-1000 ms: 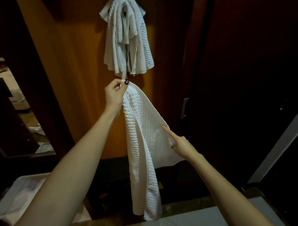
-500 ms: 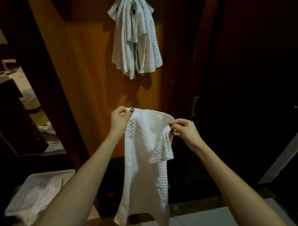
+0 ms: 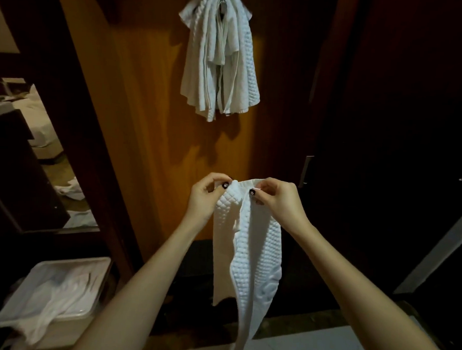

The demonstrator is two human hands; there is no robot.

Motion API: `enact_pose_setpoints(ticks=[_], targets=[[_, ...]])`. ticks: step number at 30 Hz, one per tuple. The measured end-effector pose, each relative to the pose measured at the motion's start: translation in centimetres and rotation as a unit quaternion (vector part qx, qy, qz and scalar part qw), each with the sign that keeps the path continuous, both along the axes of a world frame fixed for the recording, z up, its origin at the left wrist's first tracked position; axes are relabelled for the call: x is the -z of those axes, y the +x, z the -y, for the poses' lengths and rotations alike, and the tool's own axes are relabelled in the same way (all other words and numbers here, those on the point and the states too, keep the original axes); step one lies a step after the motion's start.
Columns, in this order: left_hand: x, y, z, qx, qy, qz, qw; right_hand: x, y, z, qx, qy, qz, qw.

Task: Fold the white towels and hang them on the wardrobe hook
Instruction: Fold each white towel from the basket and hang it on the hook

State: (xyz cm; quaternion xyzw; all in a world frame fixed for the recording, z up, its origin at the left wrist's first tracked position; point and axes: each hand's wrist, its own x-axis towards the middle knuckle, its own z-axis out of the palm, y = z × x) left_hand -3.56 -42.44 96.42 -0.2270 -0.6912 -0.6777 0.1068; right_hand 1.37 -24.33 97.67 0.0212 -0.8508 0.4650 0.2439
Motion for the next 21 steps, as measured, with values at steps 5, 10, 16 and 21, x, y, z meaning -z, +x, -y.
enact_pose_setpoints(ticks=[5,10,16,21], targets=[[0.7,-0.2,0.5,0.016,-0.05,0.047,0.998,-1.7,0.2,0.4,0.025,0.026,-0.034,0.999],[0.5,-0.6,1.8,0.044,-0.123,0.101,0.986,-2.2,-0.3,0.9,0.072,0.048,-0.02,0.996],[0.7,0.4,1.6,0.055,-0.144,0.085,0.984,-2.0,-1.0,1.2,0.079,0.053,-0.002,0.995],[0.9,1.8,-2.0,-0.001,-0.077,0.06,0.995,-2.1,-1.1,1.5,0.049,0.027,-0.009,0.998]])
